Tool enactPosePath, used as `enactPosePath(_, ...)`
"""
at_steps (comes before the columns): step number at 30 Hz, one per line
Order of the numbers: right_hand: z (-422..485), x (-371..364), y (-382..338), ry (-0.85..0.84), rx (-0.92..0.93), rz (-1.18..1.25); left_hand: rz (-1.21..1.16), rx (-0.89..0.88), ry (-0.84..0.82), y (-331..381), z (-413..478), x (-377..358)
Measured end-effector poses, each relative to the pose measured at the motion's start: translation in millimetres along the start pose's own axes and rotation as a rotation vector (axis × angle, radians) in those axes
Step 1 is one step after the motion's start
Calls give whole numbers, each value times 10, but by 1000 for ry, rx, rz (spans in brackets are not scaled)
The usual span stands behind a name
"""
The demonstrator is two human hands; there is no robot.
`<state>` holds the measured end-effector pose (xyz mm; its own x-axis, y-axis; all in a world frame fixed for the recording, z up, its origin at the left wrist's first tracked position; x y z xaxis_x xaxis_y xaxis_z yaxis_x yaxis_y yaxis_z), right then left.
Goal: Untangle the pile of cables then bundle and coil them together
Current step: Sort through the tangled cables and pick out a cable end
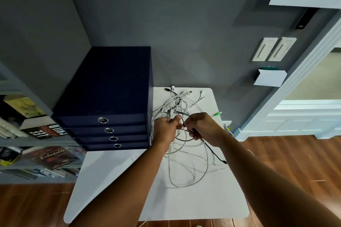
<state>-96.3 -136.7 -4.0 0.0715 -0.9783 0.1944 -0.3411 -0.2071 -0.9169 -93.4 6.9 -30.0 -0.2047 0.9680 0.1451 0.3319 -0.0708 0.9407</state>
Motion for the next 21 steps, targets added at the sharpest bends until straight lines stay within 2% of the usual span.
enactPosePath(5, -70, 36, 21, -124, 56, -89, -82, 96, -41, 14, 79, -81)
enactPosePath(8, -65, 69, 43, -190, 24, -160, -106, 108, -78, 8, 103, -102)
enactPosePath(13, 128, 96, 58, 6, -48, -65, -27, 42, -92, -28, 116, -62)
enactPosePath(21, 390, -4, -85, 112, -112, -99, -104, 40, -160, -64, 74, 147)
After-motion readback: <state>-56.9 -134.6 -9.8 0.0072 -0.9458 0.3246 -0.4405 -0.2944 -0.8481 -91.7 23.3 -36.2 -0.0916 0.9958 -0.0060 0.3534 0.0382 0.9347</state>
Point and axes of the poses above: each hand's wrist, its own z-axis towards the middle knuckle, its own x-axis out of the back of the hand, y = z × x, the point moved 1 cm from there along z, towards the middle knuckle, and after that the axes turned 5 degrees about y, right-handed, at the moved point
